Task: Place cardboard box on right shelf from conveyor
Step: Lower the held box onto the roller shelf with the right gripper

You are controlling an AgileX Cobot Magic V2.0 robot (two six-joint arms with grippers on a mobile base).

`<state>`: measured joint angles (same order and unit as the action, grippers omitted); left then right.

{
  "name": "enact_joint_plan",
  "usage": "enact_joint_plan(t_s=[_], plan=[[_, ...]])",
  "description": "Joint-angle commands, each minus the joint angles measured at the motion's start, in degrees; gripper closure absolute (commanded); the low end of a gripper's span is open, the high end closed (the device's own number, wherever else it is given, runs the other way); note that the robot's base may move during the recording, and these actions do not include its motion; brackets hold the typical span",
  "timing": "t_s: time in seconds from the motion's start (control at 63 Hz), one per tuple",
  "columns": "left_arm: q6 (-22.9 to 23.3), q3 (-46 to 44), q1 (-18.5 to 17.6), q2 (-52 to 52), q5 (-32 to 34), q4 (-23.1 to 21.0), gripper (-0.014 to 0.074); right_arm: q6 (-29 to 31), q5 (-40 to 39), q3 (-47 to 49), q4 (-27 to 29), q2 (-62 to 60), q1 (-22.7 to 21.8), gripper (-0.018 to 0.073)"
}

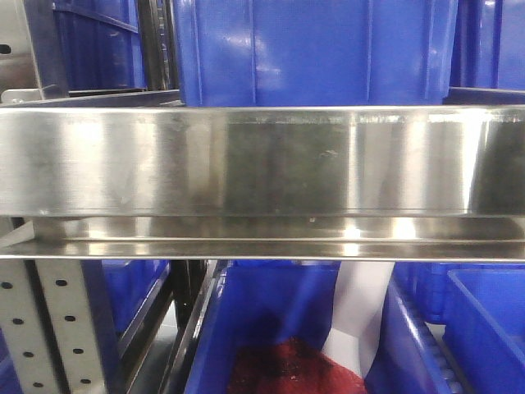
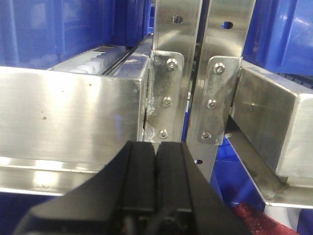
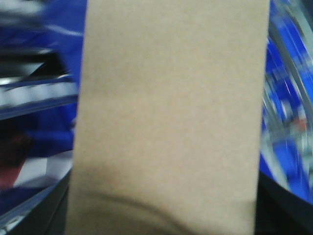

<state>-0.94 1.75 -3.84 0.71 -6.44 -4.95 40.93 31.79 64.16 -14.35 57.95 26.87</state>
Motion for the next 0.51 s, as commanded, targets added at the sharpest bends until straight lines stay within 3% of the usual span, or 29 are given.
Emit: enact_joint_plan(t_s=[0.0,0.238,0.492], plan=[[0.29,-0.16,-0.38,0.65,4.87,-0.27,0.0715,7.46,-3.86,2.48,-0.87,1.64,2.78,0.0377],[0.29,-0.16,-0.38,0.65,4.87,-0.27,0.0715,12.96,-3.91,2.48,-1.1,8.68,4.05,0.0377],[0.29,-0.16,-0.38,0.65,4.87,-0.27,0.0715,13.58,-3.91,2.53,-2.61,13.95,4.05,0.0377]])
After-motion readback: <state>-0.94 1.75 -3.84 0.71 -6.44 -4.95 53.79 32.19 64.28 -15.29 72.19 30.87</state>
